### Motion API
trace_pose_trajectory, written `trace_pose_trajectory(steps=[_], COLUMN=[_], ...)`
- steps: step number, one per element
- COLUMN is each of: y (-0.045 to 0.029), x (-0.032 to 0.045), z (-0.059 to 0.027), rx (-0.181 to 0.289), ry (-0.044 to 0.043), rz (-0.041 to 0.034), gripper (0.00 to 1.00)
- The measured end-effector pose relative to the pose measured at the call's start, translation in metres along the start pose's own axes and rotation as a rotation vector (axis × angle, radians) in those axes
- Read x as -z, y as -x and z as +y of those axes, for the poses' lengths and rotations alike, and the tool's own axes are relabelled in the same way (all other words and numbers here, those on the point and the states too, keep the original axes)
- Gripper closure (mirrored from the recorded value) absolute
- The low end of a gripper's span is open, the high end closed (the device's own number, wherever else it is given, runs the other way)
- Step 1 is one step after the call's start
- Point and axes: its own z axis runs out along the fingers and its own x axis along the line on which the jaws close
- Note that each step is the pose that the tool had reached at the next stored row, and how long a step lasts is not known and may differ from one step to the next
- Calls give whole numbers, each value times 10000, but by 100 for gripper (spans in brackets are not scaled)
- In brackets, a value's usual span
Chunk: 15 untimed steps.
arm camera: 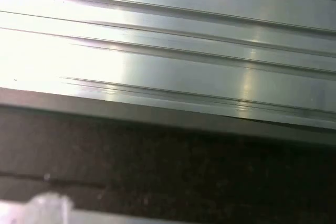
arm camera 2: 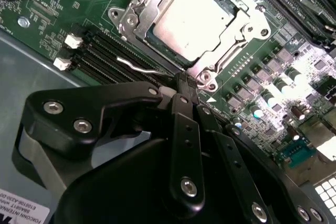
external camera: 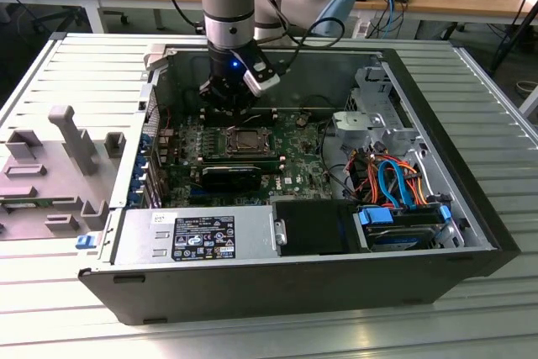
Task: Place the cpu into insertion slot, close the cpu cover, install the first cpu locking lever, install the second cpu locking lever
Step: 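Install the first cpu locking lever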
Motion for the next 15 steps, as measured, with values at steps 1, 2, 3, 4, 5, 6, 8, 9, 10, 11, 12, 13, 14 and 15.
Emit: trace_pose_trajectory(steps=[1, 2, 3, 4, 5, 6, 8, 9, 10, 11, 12, 13, 14, 15], y=[0, 3, 4, 4, 5, 6, 8, 9, 9, 10, 12, 12, 13, 13], x=[0, -1, -1, -1, -1, -1, -1, -1, -1, -1, -1, -2, -1, -2], z=[0, 0, 1, 0, 0, 0, 0, -1, -1, -1, -1, -1, -1, -1], rx=[0, 1, 1, -1, 0, 0, 1, 2, 0, 1, 1, -3, -5, -10], ry=[2, 5, 17, 22, 30, 35, 36, 34, 32, 32, 31, 28, 25, 23], rz=[-1, 10, 99, 151, 210, 261, 322, 342, 363, 376, 397, 407, 419, 442], gripper=[89, 89, 89, 89, 89, 89, 89, 89, 89, 89, 89, 89, 89, 89])
